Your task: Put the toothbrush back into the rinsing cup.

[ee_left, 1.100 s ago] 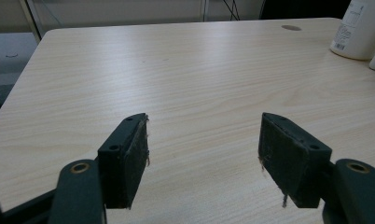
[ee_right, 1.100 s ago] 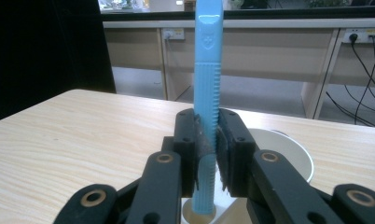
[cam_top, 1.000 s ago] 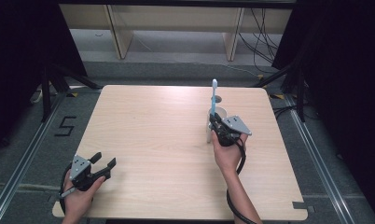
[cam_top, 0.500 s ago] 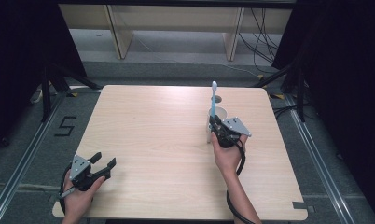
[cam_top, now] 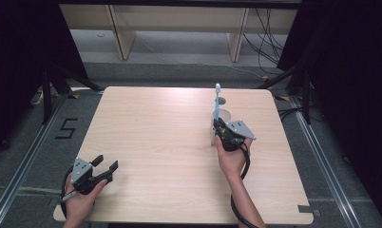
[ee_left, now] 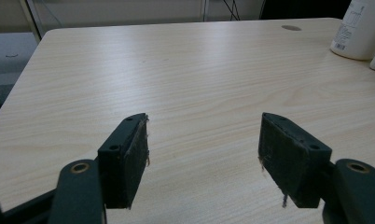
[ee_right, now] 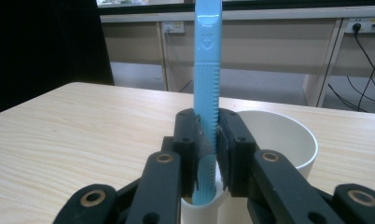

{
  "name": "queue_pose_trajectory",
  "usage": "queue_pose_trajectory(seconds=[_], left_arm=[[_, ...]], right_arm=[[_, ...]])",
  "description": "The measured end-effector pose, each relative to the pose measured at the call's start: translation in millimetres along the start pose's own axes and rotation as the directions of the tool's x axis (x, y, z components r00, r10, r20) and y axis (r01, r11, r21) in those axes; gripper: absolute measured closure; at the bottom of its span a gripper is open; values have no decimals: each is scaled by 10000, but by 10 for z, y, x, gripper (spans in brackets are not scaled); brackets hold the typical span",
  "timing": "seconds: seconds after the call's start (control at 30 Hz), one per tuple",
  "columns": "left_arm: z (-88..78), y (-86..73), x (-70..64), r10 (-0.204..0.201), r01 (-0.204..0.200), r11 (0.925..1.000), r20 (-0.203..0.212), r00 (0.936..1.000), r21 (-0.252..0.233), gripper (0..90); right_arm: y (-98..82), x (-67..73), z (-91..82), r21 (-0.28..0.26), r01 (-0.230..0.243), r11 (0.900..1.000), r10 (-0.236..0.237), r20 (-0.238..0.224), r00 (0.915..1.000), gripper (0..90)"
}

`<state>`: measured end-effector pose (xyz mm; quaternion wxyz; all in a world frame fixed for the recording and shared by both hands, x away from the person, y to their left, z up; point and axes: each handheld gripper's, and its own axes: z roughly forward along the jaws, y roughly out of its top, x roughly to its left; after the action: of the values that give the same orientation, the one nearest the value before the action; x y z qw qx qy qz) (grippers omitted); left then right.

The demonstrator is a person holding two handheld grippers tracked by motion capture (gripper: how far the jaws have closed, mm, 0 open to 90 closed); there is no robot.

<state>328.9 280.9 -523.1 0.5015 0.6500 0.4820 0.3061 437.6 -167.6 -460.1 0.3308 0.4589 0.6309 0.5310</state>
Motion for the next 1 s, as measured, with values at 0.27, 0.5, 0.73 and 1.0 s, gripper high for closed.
queue_pose_trajectory(seconds=[0.27, 0.5, 0.73, 1.0], left_arm=[[0, 0, -2, -17, 17, 10000, 1, 10000, -2, 327], [4, -2, -1, -22, 22, 10000, 19, 10000, -52, 327], [7, -4, -1, -34, 34, 10000, 34, 10000, -83, 327], [3, -2, 0, -36, 36, 10000, 24, 10000, -25, 327]], right_arm=[[-20, 4, 5, 4, -172, 9999, 172, -116, 9998, 789], [-40, 11, 9, 50, -92, 9999, 93, -109, 9999, 789], [-54, 11, 5, 7, -88, 10000, 88, -49, 9999, 789], [-77, 16, 11, 70, -116, 9999, 117, -112, 9999, 788]])
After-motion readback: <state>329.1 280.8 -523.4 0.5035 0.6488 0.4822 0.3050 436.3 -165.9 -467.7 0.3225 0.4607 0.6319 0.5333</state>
